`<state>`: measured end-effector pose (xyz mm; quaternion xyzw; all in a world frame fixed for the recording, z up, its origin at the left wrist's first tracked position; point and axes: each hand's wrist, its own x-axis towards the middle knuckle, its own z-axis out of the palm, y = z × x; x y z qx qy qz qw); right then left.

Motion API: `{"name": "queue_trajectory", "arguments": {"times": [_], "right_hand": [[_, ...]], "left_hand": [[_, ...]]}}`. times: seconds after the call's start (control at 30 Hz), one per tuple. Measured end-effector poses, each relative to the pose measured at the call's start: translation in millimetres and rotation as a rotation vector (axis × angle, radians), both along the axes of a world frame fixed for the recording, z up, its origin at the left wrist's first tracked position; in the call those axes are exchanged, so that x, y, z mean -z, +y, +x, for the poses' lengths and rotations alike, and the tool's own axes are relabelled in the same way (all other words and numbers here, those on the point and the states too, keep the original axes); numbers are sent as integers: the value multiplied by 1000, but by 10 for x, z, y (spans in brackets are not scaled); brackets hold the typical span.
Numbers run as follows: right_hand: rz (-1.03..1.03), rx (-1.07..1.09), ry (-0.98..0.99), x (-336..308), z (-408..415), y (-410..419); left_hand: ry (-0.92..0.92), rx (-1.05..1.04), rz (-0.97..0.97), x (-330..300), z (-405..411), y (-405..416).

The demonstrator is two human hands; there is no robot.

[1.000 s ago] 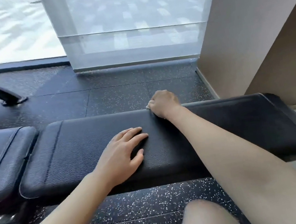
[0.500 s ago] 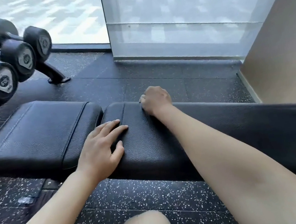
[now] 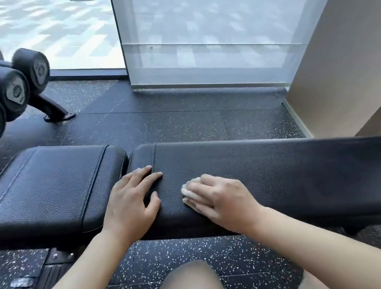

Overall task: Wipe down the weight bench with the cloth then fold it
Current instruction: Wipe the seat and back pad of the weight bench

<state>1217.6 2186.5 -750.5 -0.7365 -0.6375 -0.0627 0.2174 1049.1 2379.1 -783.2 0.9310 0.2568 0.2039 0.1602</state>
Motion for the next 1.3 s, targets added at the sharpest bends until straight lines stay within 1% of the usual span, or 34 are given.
{"name": "queue_trajectory", "arguments": {"times": [0.07, 0.13, 0.17, 0.23, 0.3, 0.37, 0.43, 0.47, 0.57, 0.73, 0.83, 0.93, 1.03, 1.17, 1.23, 1.3], "right_hand": [[24, 19, -92, -9, 264, -322], [-8, 194, -116, -60, 644, -434], [-24, 309, -84, -82, 839, -425], [-22, 476, 47, -94, 1136, -305], [16, 536, 173, -69, 1262, -99], [28, 526, 235, -70, 1216, 110], [21, 461, 261, -109, 1075, 285], [4, 414, 244, -136, 986, 351], [-86, 278, 92, -134, 734, 432], [-114, 199, 113, -106, 491, 68], [-133, 121, 56, -105, 380, -221], [-112, 157, 10, -61, 537, -135], [-65, 279, 59, -37, 797, 310], [-71, 392, 145, -57, 913, 728], [-89, 390, 159, -84, 855, 677], [-100, 325, 177, -77, 719, 428]], "left_hand": [[48, -61, 5, -71, 122, -34], [103, -115, 32, -137, 312, -92], [103, -117, 40, -137, 403, -128], [49, -95, 51, -73, 506, -174], [-24, -83, 54, -15, 531, -155], [-65, -77, 59, 13, 530, -135], [-76, -80, 64, 18, 529, -135], [-79, -81, 69, 17, 533, -137], [-85, -84, 66, 18, 536, -145], [-89, -95, 64, 3, 553, -160], [-79, -104, 65, -5, 552, -165], [-73, -114, 70, -7, 554, -181], [-62, -118, 61, -13, 559, -180], [-40, -120, 53, -18, 537, -183], [-38, -114, 50, -13, 525, -179], [-36, -111, 41, -17, 515, -189]]}}
